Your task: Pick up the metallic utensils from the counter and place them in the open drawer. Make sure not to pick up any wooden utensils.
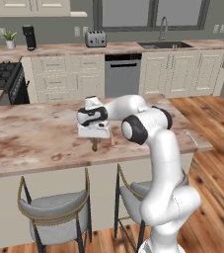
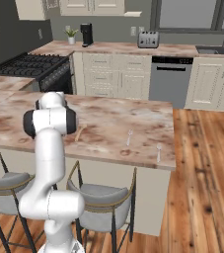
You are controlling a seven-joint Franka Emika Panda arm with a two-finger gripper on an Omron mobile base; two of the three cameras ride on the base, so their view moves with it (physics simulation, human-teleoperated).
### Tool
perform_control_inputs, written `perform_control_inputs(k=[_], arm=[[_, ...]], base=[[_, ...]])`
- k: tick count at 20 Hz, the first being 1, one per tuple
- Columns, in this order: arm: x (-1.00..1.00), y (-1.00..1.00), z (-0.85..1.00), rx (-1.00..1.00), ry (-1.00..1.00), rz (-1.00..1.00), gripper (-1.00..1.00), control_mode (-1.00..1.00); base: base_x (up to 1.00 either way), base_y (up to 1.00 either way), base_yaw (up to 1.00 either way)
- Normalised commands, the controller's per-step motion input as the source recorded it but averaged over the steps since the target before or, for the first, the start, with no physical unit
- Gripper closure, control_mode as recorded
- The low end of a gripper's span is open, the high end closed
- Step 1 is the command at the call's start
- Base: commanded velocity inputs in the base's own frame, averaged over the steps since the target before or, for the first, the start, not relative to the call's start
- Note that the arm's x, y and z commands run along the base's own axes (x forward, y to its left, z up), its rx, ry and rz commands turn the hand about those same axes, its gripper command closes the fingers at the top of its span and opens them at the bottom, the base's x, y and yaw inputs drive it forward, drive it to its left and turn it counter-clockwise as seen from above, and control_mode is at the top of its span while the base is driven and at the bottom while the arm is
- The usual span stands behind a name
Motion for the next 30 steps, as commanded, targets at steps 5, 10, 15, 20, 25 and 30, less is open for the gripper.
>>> perform_control_inputs(k=[5, 10, 15, 20, 25, 30], arm=[[-0.02, -0.55, 0.77, 0.00, -0.29, 0.11, 1.00, -1.00], [0.00, -0.63, 1.00, 0.00, -0.06, 0.01, 1.00, -1.00], [0.00, -0.47, 1.00, 0.00, -0.01, 0.00, 1.00, -1.00], [-0.32, -0.41, 1.00, 0.00, -0.03, 0.00, 1.00, -1.00], [-0.38, -0.27, 1.00, 0.00, -0.01, 0.00, 1.00, -1.00], [-0.65, -0.36, 0.94, 0.00, -0.04, 0.01, 1.00, -1.00]], base=[[0.00, 0.00, 0.00], [0.00, 0.00, 0.00], [0.00, 0.00, 0.00], [0.00, 0.00, 0.00], [0.00, 0.00, 0.00], [0.00, 0.00, 0.00]])
